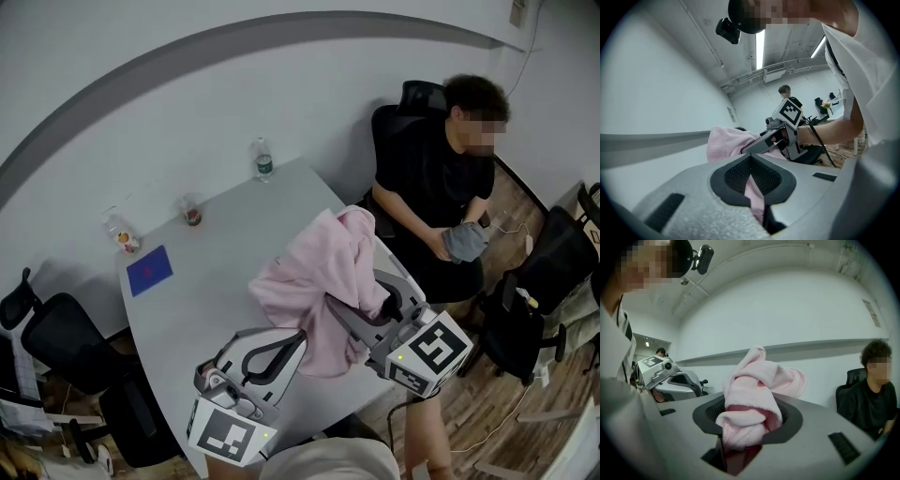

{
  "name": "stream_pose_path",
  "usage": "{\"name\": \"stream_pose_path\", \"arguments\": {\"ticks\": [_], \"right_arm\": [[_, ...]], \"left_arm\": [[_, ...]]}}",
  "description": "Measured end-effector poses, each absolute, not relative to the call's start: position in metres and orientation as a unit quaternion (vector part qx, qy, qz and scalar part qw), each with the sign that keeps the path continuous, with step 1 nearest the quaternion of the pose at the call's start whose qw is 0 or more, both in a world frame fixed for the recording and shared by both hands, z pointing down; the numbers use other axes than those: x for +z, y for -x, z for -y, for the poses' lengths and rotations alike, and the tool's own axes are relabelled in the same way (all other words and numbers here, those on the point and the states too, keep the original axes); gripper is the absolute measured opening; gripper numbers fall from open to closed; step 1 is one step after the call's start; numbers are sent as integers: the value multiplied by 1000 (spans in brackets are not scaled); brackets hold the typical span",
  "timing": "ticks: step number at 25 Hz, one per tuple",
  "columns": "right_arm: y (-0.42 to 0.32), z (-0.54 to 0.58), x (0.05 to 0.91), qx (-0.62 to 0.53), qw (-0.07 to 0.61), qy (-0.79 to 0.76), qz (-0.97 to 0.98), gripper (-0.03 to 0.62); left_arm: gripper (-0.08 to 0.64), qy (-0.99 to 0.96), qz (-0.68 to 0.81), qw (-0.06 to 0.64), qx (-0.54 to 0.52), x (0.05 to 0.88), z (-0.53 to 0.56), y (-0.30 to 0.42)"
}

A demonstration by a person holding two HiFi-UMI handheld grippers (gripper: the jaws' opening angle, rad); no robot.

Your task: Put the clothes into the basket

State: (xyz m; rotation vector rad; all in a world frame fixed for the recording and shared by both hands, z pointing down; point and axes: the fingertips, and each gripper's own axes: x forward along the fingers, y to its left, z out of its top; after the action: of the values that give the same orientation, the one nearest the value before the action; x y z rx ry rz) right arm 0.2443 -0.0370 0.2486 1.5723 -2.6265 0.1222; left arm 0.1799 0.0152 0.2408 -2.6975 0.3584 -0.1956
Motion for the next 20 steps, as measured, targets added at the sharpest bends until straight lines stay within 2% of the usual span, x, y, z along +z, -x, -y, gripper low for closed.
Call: {"name": "stream_pose_path", "arguments": {"ticks": [20], "right_arm": [[-315, 62, 324, 98, 62, -528, 841, 181]], "left_arm": [[2, 976, -93, 170, -94, 284, 8, -256]]}}
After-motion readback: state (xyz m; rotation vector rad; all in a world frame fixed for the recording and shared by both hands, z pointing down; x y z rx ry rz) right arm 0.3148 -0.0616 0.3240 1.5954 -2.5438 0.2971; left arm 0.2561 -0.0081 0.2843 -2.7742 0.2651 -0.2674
